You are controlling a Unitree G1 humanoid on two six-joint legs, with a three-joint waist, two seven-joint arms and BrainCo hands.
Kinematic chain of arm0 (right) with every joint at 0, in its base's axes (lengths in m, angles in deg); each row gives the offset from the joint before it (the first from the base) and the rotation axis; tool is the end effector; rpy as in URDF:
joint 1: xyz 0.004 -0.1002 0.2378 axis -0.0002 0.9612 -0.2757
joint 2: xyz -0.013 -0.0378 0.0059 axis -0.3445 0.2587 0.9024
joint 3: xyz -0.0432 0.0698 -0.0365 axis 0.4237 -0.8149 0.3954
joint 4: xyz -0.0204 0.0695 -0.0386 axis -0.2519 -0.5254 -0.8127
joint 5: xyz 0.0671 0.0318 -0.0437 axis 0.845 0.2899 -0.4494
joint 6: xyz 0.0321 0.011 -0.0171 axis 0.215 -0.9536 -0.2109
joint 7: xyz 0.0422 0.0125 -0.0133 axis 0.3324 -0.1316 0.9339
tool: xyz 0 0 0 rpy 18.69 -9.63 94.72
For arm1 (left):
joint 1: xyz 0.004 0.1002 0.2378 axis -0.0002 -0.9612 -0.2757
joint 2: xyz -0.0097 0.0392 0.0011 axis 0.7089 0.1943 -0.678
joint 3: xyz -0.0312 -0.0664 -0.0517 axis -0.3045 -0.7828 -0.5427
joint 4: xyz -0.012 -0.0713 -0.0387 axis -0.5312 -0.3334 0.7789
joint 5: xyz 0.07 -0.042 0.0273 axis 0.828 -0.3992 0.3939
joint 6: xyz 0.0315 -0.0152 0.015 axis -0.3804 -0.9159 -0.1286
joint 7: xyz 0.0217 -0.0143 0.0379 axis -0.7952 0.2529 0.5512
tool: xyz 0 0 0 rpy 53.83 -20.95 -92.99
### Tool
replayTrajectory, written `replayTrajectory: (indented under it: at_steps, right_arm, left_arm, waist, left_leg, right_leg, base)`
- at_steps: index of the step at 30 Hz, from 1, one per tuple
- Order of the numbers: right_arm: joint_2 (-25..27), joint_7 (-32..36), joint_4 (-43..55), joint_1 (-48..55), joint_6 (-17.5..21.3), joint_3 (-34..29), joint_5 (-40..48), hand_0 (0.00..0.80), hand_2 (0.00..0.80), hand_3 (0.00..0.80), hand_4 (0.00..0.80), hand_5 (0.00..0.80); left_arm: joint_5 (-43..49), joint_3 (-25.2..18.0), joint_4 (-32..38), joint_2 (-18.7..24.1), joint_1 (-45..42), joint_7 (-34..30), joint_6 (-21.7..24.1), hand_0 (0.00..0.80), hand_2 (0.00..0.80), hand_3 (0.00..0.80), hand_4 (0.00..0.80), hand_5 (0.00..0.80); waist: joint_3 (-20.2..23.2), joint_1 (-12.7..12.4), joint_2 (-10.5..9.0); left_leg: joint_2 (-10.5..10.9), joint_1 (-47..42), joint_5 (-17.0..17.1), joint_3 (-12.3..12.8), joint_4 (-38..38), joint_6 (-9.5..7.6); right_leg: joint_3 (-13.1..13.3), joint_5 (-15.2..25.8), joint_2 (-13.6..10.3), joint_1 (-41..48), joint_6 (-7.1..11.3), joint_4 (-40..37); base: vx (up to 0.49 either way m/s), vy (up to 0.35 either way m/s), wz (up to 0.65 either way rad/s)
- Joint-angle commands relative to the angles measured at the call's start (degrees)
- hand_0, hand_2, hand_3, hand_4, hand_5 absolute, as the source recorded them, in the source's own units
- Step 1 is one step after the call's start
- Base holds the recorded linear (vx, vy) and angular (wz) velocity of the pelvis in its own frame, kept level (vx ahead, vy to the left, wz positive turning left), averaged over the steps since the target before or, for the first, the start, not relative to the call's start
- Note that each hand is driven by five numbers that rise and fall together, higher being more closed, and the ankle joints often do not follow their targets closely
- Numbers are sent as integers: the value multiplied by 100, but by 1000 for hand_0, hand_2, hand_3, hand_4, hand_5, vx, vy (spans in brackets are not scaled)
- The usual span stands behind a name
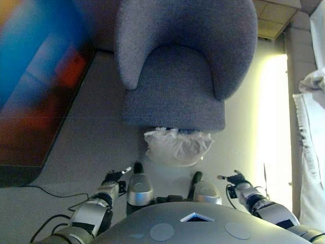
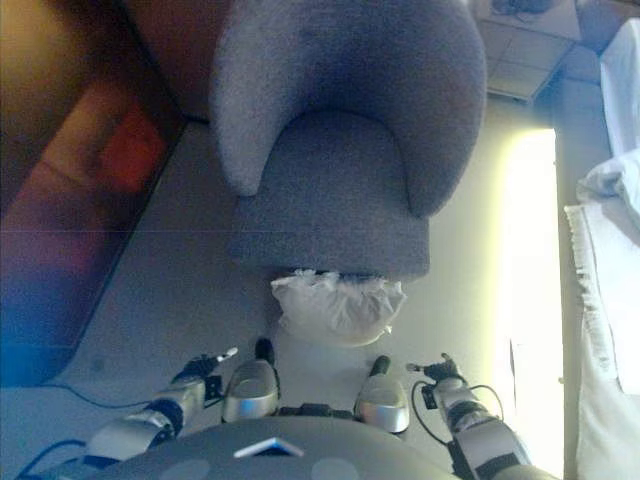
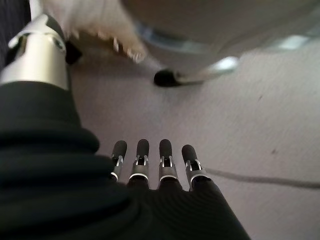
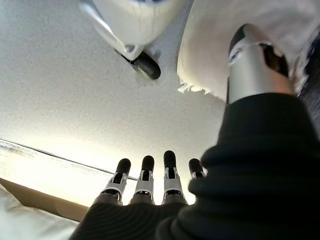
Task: Pick up the cushion and take it to the sofa
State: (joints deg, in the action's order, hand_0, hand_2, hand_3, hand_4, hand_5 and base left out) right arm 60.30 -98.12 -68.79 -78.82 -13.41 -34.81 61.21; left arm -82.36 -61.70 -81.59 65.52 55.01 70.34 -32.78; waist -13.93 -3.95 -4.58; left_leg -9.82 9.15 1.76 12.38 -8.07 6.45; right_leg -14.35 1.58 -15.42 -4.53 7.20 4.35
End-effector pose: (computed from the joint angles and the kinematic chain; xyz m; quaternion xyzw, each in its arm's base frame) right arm 0.1119 -0.2048 -0.0812 -0.2015 0.5292 -0.1104 0.8168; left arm 0.1200 0.2292 -0.0720 0.1507 0.5047 0.1687 0.8332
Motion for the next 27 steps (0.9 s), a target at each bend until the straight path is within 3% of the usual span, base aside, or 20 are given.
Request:
replayTrajectory:
  at_steps: [1, 8, 9, 10, 12, 14, 18, 27]
  right_arm:
    - [324, -483, 355, -778, 304, 64, 389, 0, 0, 0, 0, 0]
    - [402, -733, 446, -1586, 412, 96, 602, 0, 0, 0, 0, 0]
    - [413, -783, 444, -1680, 413, 114, 643, 0, 0, 0, 0, 0]
    - [611, -737, 415, -1883, 356, 130, 654, 0, 0, 0, 0, 0]
    - [892, -674, 433, -2033, 252, 76, 676, 0, 0, 0, 0, 0]
    - [928, -768, 483, -2086, 346, 54, 743, 0, 0, 0, 0, 0]
    - [827, -1293, 599, -2164, 443, 29, 924, 0, 0, 0, 0, 0]
    - [1406, -1726, 1234, -2421, 800, -116, 658, 0, 0, 0, 0, 0]
  left_arm:
    - [322, 273, 318, -73, 581, 499, 494, 0, 0, 0, 0, 0]
    - [238, 711, 638, -75, 1429, 957, 506, 0, 0, 0, 0, 0]
    - [114, 759, 665, -99, 1536, 1057, 301, 0, 0, 0, 0, 0]
    - [-74, 613, 732, 311, 1713, 484, 531, 0, 0, 0, 0, 0]
    - [-35, 723, 637, 541, 1900, 662, 701, 0, 0, 0, 0, 0]
    - [-96, 835, 746, 489, 1923, 939, 943, 0, 0, 0, 0, 0]
    - [184, 1007, 1177, 172, 1756, 1513, 1191, 0, 0, 0, 0, 0]
    - [-456, 910, 1875, 235, 1980, 1635, 1611, 0, 0, 0, 0, 0]
  waist:
    - [-476, 57, 284]
    - [-1085, 237, 358]
    - [-1164, 260, 379]
    - [-1296, 329, 485]
    - [-1421, 389, 570]
    - [-1585, 381, 599]
    - [-1586, 369, 720]
    - [-1586, 543, 1059]
  left_leg:
    - [-330, 567, 181, -313, -222, 132]
    - [-207, 1496, 135, -374, -550, 143]
    - [-180, 1595, 135, -380, -579, 143]
    - [-126, 1676, 159, -383, -563, 182]
    - [-43, 1786, 200, -335, -533, 159]
    - [32, 1944, 198, -358, -513, 121]
    - [132, 2559, 272, -476, -516, 112]
    - [284, 3834, 308, -528, -784, 55]
  right_leg:
    - [200, -33, -147, -90, 247, 123]
    - [392, 232, -340, -1035, 387, 200]
    - [413, 248, -351, -1167, 391, 232]
    - [425, 245, -378, -1361, 402, 311]
    - [431, 309, -443, -1614, 408, 355]
    - [443, 331, -450, -1828, 406, 390]
    - [463, 332, -374, -2506, 348, 555]
    - [808, 381, -255, -4240, 251, 1040]
  base:
    - [-243, -22, -7]
    - [-192, 3, -16]
    - [-177, 133, -30]
    - [-137, 156, -28]
    - [-115, 91, -22]
    - [-112, -57, -1]
    - [-74, -64, -2]
    - [-8, 26, -5]
